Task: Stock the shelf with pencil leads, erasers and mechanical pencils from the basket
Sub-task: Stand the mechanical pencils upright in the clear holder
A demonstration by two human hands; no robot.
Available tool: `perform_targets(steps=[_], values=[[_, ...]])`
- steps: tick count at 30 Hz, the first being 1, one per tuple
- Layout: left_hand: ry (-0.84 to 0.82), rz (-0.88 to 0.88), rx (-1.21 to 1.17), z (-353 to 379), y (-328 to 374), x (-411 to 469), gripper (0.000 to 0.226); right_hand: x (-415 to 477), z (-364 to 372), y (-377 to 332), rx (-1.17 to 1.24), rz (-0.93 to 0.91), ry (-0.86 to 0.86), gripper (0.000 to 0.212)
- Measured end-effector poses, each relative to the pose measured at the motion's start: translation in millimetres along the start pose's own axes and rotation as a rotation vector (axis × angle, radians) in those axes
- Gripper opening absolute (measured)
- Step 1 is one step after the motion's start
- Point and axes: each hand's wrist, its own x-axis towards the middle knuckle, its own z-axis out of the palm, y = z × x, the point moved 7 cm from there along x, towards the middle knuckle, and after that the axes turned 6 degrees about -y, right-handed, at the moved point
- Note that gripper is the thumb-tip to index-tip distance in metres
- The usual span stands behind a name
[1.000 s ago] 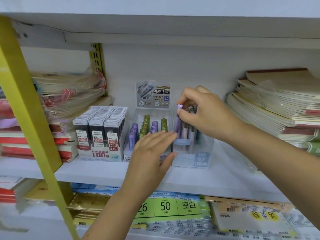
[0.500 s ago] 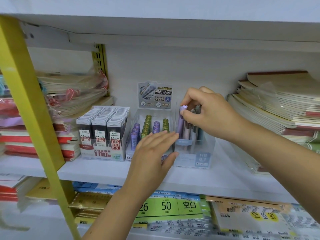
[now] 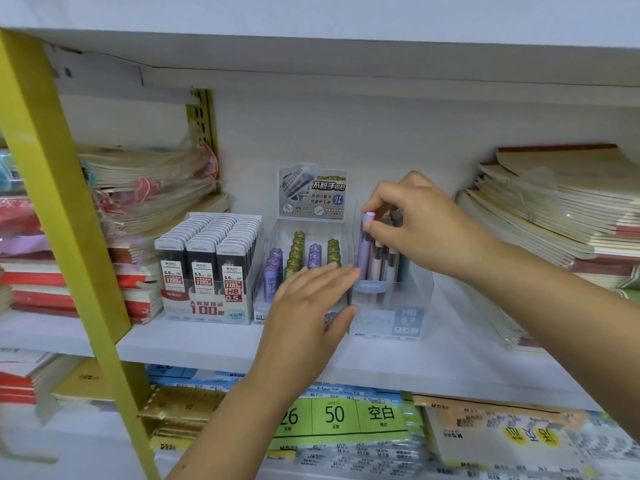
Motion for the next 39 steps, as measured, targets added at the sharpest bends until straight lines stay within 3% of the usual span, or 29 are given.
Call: perform_targets(steps=[3,7,11,17,20,26,30,34,36,39], values=[[0.011,0.011,-0.002,-0.6,0.1,0.4,0.049,4.1,6.2,4.7,-0.178,0.018,0.001,0.017],[-0.009,0.004,-0.025,-1.4,-1.6,1.2,0.05,2.1,14.4,13.3,-0.199,0.058,-0.052,0.032],[-0.074,0.005,-0.043,-7.4,4.1,3.2,0.051,-6.3,13.1,16.7,-0.084,0.122,-0.093,0.035],[0.117,-0.005,-0.074,-36.8,15.6,-52.5,0.032,-82.2,-3.1,-29.7,0.211,-0.017,0.27,0.026],[0.106,-0.07,-0.14,-19.1,4.2,-115.8,0.029,-139.4,49.7,-55.9,0.452,-0.027,0.199,0.022],[-0.415,-0.583,-0.256,98.4,-73.3,-281.0,0.027,-271.2,251.3,-65.7,0.656,0.313,-0.259,0.033],[-0.773,-0.862,-0.269,165.9,-121.3,-399.3,0.045,-374.5,379.2,-60.3,0.611,0.589,-0.613,0.039],[-0.986,-1.108,-0.308,204.2,-149.0,-487.4,0.054,-453.9,457.3,-55.3,0.65,0.758,-0.916,0.053],[-1.067,-1.168,-0.314,221.5,-154.7,-514.4,0.055,-475.0,481.1,-47.4,0.609,0.794,-0.976,0.054],[-1.124,-1.192,-0.353,247.0,-155.7,-533.2,0.055,-477.4,505.2,-31.1,0.52,0.788,-0.926,0.052]])
